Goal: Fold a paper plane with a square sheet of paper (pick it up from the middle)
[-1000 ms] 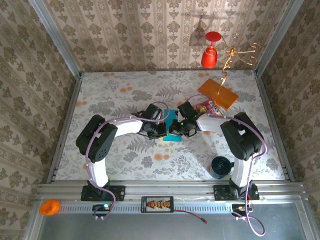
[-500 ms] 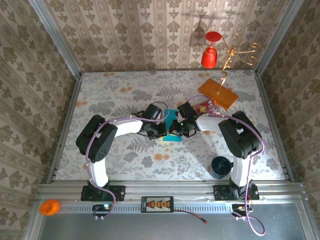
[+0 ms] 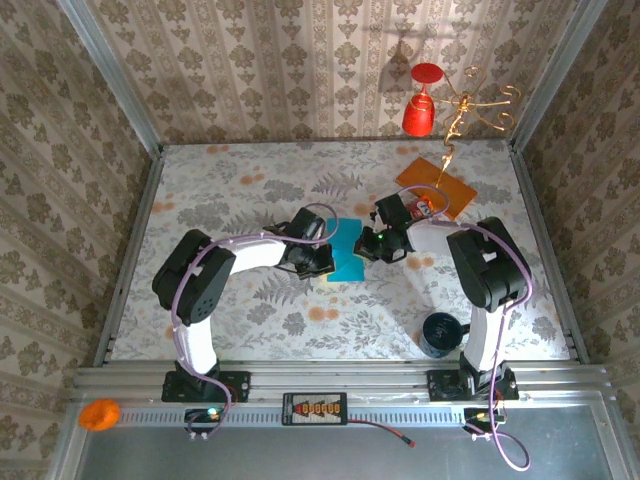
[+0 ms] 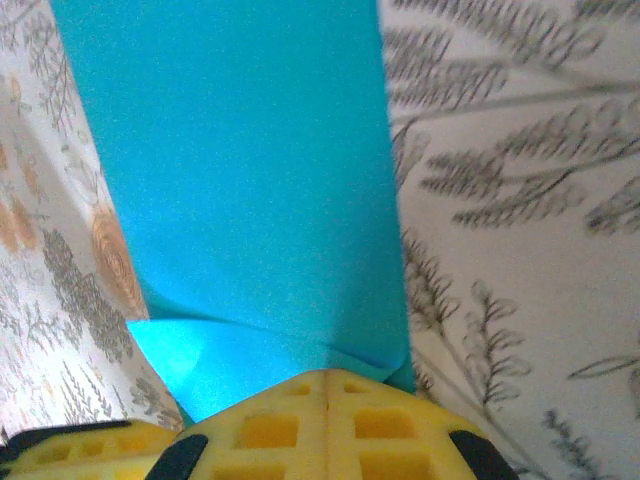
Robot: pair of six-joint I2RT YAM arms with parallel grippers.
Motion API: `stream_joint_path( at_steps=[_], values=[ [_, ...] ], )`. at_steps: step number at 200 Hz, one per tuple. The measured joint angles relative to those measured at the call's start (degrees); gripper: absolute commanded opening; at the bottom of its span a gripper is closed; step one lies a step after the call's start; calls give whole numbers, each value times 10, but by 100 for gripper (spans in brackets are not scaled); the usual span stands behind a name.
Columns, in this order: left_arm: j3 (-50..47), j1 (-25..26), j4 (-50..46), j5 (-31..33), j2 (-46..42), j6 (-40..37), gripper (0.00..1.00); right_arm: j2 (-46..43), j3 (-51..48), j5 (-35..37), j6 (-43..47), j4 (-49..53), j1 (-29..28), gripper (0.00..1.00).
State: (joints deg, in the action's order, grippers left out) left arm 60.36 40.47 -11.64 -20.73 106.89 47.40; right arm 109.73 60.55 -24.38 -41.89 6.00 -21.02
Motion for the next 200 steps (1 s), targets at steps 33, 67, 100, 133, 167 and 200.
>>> stream_joint_path(
  at_steps=[33,67,100,133,167,200],
  values=[
    [0,0,2,0,0,0,0,3,7,11,7,1,16,3],
    [1,2,1,0,0,0,0,3,9,20,13,3,16,4],
    [6,4,-7,0,0,0,0,-7,9,25,12,7,18,12],
    [10,4,-11,12,-12,0,9,-71,-12,30,12,7,20,26],
    [14,-1,15,25,-49,-2,14,-119,-50,16,-5,-2,20,40],
    [22,-11,40,20,-40,-2,16,-105,-88,-21,-39,-23,20,43]
  ],
)
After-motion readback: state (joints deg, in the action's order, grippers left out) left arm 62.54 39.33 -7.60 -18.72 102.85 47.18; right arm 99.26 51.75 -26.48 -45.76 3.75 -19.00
